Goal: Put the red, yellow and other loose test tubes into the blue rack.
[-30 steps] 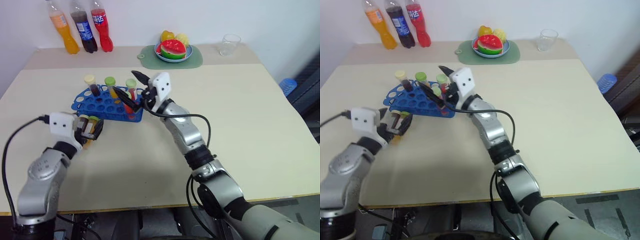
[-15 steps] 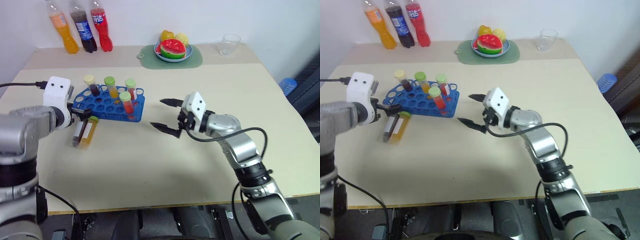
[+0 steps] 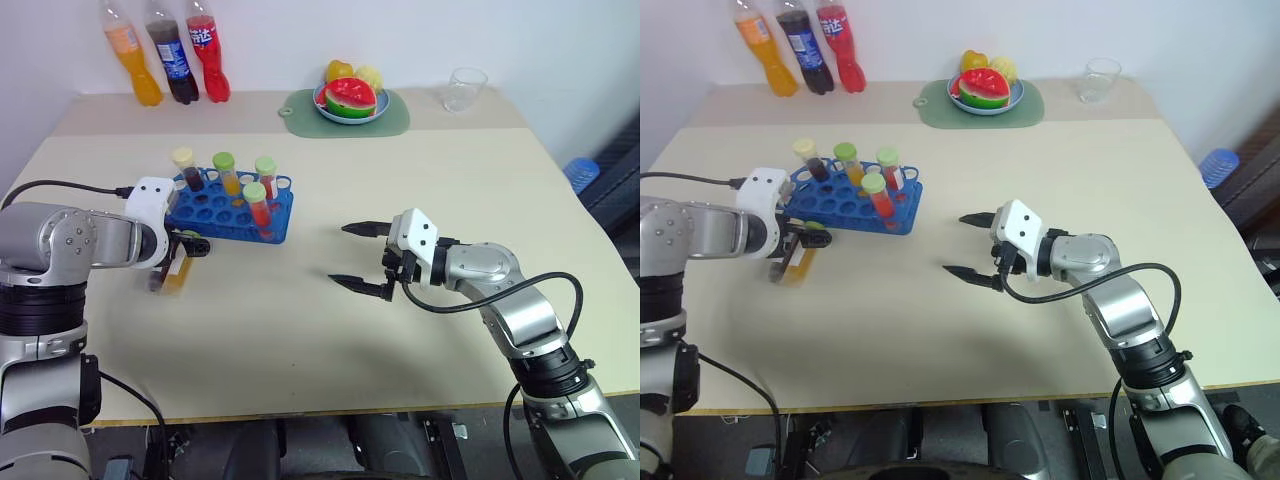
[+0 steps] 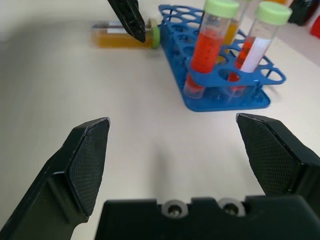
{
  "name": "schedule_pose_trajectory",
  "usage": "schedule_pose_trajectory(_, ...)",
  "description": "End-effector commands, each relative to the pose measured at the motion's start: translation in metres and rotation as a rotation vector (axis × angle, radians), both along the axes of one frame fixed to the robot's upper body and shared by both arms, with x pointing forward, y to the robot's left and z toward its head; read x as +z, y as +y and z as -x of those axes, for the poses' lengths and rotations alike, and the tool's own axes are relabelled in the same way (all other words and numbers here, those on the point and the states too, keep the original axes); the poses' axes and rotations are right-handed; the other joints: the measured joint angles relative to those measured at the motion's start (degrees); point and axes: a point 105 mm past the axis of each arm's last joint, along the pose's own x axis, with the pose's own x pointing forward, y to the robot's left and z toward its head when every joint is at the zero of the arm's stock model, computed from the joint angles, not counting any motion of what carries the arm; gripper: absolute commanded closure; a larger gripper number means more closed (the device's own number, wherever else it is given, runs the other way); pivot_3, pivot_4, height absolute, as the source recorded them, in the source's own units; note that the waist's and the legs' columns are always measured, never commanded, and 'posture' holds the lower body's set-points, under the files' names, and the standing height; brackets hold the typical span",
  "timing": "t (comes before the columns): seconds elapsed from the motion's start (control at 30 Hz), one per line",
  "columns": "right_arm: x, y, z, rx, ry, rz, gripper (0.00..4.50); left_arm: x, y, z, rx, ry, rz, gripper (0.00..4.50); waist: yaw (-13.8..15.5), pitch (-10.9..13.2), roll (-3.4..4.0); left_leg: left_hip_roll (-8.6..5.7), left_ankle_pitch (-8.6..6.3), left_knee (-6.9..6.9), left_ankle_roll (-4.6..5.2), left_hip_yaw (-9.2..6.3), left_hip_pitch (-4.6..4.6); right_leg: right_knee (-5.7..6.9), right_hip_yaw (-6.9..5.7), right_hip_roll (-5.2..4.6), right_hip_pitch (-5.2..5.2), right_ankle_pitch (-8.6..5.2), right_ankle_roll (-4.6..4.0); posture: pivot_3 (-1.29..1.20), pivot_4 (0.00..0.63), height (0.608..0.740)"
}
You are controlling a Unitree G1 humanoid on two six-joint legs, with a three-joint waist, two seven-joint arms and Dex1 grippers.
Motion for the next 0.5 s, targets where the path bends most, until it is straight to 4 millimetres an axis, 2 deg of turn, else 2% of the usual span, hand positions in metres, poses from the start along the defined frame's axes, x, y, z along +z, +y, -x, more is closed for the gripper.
schedule_pose_trajectory(0.03, 0.011, 0.000, 0.004, 0.016, -0.051, -0.011, 0.04, -0.006, -0.005, -0.001, 0.026, 0.015, 0.020, 0.00, 0.51, -0.01, 0.00, -0.02, 0.00, 0.00, -0.01, 0.00, 0.00, 0.00, 0.00, -0.03, 0.00, 0.00, 0.00, 0.00, 0.150, 0.734)
schedule_pose_trajectory(0.2, 0.010, 0.000, 0.004, 0.014, -0.053, -0.009, 0.04, -0.014, -0.002, -0.002, 0.078, 0.032, 0.017, 0.00, 1.23, -0.02, 0.03, -0.06, 0.04, 0.02, -0.06, 0.08, 0.05, 0.03, 0.00, -0.05, 0.02, 0.00, 0.00, 0.00, 0.150, 0.734)
schedule_pose_trajectory(0.3, 0.008, 0.000, 0.004, 0.009, -0.059, 0.000, 0.00, -0.020, -0.006, -0.002, 0.078, 0.050, 0.028, 0.79, 1.25, -0.06, 0.10, -0.06, 0.06, 0.02, -0.11, 0.10, 0.06, 0.05, 0.00, -0.03, 0.02, 0.00, 0.00, 0.00, 0.150, 0.734)
schedule_pose_trajectory(0.47, 0.008, 0.001, 0.003, 0.007, -0.065, 0.001, 0.00, -0.022, -0.011, -0.003, 0.072, 0.059, 0.052, 3.24, 1.30, -0.06, 0.07, -0.08, 0.09, 0.02, -0.16, 0.06, 0.04, 0.05, 0.00, -0.01, 0.05, 0.00, 0.00, 0.00, 0.150, 0.734)
schedule_pose_trajectory(0.5, 0.007, 0.001, 0.003, 0.006, -0.066, 0.002, 0.00, -0.021, -0.010, -0.003, 0.074, 0.059, 0.049, 3.24, 1.31, -0.06, 0.07, -0.08, 0.11, 0.02, -0.19, 0.04, 0.04, 0.04, -0.02, -0.02, 0.05, 0.00, 0.00, 0.00, 0.150, 0.734)
